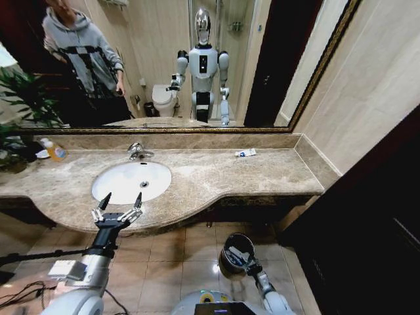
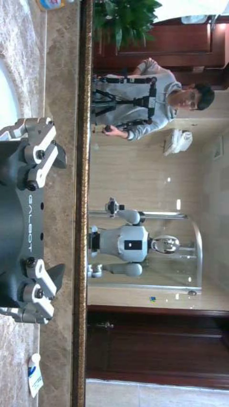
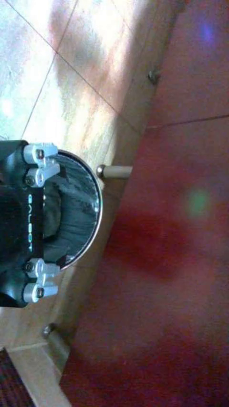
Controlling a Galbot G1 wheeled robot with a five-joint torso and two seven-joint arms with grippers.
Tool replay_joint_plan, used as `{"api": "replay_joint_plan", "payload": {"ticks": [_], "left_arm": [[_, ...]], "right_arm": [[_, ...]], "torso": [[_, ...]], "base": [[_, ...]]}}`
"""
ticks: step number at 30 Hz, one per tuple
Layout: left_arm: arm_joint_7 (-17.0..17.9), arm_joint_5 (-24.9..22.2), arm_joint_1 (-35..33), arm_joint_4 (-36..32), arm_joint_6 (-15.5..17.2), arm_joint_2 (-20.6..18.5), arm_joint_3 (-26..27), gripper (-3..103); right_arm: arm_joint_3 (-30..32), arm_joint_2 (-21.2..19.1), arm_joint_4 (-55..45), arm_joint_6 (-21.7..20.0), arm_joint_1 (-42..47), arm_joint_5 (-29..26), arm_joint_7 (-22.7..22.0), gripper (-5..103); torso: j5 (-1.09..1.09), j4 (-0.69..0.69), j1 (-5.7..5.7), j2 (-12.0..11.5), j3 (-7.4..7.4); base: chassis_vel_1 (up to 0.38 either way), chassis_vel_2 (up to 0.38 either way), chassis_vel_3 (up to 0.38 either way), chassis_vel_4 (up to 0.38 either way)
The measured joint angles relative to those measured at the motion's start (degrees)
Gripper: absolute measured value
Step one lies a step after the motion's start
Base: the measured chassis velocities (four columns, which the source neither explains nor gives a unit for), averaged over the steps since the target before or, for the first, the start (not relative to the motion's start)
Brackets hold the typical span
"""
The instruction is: Pick up the trash from the sink and place it in the trash bin.
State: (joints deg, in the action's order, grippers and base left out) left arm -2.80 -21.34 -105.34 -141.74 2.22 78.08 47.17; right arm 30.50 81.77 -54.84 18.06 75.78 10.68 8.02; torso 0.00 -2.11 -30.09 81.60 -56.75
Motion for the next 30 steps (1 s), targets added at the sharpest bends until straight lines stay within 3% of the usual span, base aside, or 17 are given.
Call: {"api": "replay_joint_plan", "payload": {"ticks": [4, 5, 9, 23, 30], "left_arm": [[0.0, 0.0, 0.0, 0.0, 0.0, 0.01, 0.0, 100], [0.0, 0.0, 0.0, 0.0, 0.0, 0.0, 0.0, 100], [0.0, 0.0, 0.0, 0.0, 0.0, 0.0, 0.0, 100], [0.0, 0.0, 0.0, 0.0, 0.0, 0.0, 0.0, 100], [0.0, 0.0, 0.0, 0.0, 0.0, 0.0, 0.0, 100]], "right_arm": [[0.33, -0.35, -3.3, 1.0, 1.87, 1.36, 0.19, 78], [0.58, -0.36, -4.05, 1.69, 2.27, 2.24, 0.15, 88], [1.39, -0.58, -9.41, 3.16, 4.74, 4.79, 0.06, 97], [3.09, -2.64, -28.45, 5.88, 16.28, -0.78, -3.36, 100], [4.54, -4.67, -38.52, 7.24, 23.47, -9.69, -5.2, 100]], "torso": [[0.0, 0.0, 0.0, 0.0, 0.0], [0.0, 0.0, 0.0, 0.0, 0.0], [0.0, 0.0, 0.0, 0.0, 0.0], [-0.01, 0.0, 0.01, 0.0, 0.0], [0.01, 0.0, 0.01, 0.0, 0.0]], "base": [[0.0, 0.0, 0.0, 0.0], [0.0, 0.0, 0.0, 0.0], [0.0, 0.0, 0.0, 0.0], [0.0, 0.0, 0.0, 0.0], [0.0, 0.0, 0.0, 0.0]]}}
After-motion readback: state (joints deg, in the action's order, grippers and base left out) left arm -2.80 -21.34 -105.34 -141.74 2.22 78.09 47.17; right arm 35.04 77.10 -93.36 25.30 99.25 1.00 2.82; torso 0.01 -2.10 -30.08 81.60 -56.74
